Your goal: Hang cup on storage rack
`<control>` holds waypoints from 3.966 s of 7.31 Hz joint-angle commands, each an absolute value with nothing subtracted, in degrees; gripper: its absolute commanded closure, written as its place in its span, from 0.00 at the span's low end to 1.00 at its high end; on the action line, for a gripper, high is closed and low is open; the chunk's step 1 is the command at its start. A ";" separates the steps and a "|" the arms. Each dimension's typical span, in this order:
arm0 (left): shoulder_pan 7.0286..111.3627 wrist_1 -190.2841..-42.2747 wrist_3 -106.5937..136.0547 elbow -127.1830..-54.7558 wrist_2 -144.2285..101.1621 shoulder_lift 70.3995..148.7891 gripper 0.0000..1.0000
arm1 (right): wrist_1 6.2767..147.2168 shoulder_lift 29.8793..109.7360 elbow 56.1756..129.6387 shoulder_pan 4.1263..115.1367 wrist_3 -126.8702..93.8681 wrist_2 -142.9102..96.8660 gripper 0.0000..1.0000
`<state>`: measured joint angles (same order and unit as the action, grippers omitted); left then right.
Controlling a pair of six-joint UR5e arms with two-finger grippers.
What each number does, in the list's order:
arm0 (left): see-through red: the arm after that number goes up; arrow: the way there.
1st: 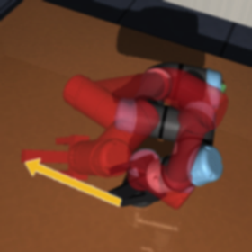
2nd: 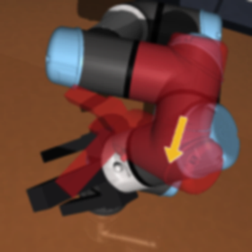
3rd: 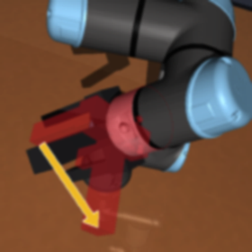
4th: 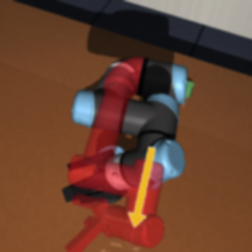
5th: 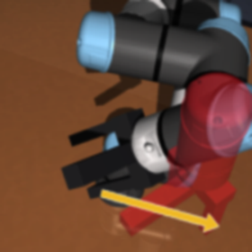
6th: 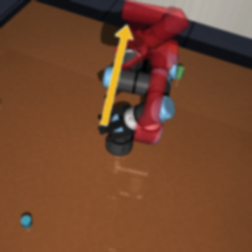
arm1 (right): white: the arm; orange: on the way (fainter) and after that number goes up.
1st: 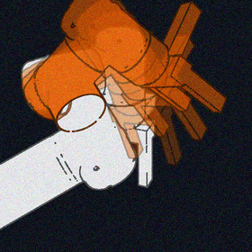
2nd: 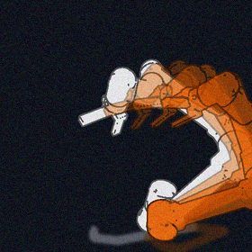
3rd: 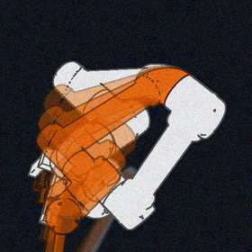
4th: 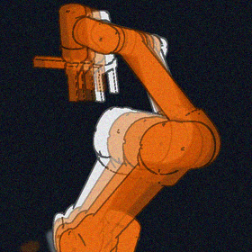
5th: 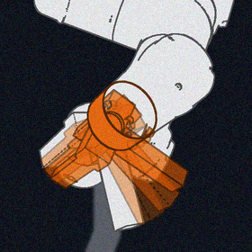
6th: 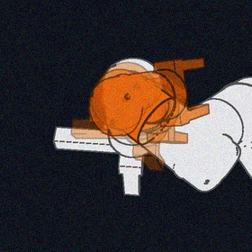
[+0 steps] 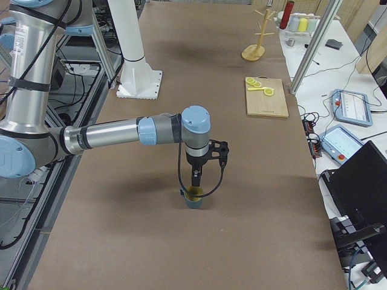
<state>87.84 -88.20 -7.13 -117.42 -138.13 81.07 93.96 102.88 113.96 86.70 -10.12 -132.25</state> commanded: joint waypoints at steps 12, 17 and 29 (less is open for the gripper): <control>87.89 -112.50 -6.68 -109.25 -139.13 79.19 0.01 | 47.83 107.40 90.09 78.32 -29.36 -132.01 0.18; 87.80 -112.59 -4.84 -109.34 -139.22 79.28 0.01 | 46.85 108.72 90.09 77.43 -29.09 -131.92 1.00; 87.80 -112.59 -3.08 -109.34 -139.31 79.37 0.01 | 68.19 88.52 109.85 61.57 -92.27 -125.73 1.00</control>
